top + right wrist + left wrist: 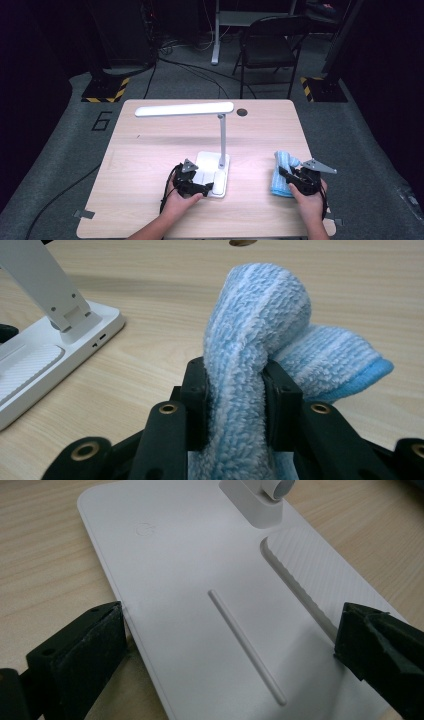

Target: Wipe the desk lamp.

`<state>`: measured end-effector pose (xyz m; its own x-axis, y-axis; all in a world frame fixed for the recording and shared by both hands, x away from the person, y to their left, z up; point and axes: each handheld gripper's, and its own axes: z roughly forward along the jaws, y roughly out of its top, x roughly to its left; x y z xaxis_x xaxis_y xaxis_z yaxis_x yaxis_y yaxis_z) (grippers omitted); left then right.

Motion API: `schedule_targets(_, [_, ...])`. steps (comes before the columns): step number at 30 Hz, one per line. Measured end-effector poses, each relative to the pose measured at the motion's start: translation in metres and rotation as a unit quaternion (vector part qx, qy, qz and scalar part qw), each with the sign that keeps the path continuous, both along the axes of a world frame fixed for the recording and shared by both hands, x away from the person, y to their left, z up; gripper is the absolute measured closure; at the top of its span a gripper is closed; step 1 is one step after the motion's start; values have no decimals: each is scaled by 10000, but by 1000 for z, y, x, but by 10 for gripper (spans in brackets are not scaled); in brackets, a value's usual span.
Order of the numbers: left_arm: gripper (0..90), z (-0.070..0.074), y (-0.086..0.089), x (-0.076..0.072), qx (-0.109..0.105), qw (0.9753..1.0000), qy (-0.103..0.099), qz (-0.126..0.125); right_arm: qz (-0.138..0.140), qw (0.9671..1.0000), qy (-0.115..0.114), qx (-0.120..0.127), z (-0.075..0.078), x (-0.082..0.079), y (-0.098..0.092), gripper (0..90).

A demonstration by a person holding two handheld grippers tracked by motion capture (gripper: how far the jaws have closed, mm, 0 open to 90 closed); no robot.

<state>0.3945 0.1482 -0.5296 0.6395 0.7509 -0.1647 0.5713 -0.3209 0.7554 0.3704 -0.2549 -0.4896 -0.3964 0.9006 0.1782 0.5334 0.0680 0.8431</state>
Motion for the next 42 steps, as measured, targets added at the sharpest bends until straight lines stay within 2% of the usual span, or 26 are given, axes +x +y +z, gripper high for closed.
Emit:
schedule_targets(3, [1, 0, 0, 0, 3, 10000, -3, -2, 94, 9999, -12, 76, -1, 0, 0, 665])
schedule_targets(6, [1, 0, 0, 0, 3, 10000, 1, -4, 117, 9999, 10, 19, -4, 2, 2, 633])
schedule_targets(9, [1, 0, 0, 0, 3, 10000, -4, -5, 15, 9998, 176, -135, -11, 6, 1, 562])
schedule_targets(13, [1, 0, 0, 0, 15, 10000, -6, -19, -146, 9986, 462, -192, -21, 10, -3, 508])
schedule_targets(16, [2, 0, 1, 0, 12, 10000, -6, -24, -364, 9978, 525, -166, -25, 11, -6, 458])
schedule_targets(18, [2, 0, 1, 0, 12, 10000, -5, -24, -499, 9968, 556, -281, -27, 12, -8, 444])
schedule_targets(21, [2, 0, 1, 0, 12, 10000, -6, -25, -546, 9964, 526, -386, -28, 13, -8, 446])
schedule_targets(23, [2, 0, 1, 0, 13, 10000, -8, -27, -546, 9950, 521, -657, -28, 13, -4, 448])
schedule_targets(26, [2, 0, 1, 0, 12, 10000, -6, -25, -595, 9936, 464, -839, -29, 13, 2, 447])
schedule_targets(27, [2, 0, 1, 0, 12, 10000, -5, -25, -614, 9939, 407, -825, -30, 13, 2, 447])
schedule_targets(28, [2, 0, 1, 0, 12, 10000, -7, -26, -606, 9936, 484, -821, -29, 12, 2, 447])
schedule_targets(29, [2, 0, 1, 0, 11, 10000, -7, -27, -617, 9944, 408, -759, -30, 12, 1, 447])
schedule_targets(32, [2, 0, 1, 1, 9, 10000, -7, -44, -610, 9942, 463, -760, -30, 12, 0, 446])
schedule_targets(35, [2, 0, 1, 1, 9, 10000, -9, -50, -606, 9948, 423, -702, -30, 11, 0, 436])
schedule_targets(37, [2, 0, 1, 1, 9, 10000, -8, -51, -615, 9960, 386, -527, -30, 10, -2, 417])
schedule_targets(42, [2, 0, 1, 1, 7, 10000, -6, -52, -577, 9973, 299, -343, -27, 8, -4, 382])
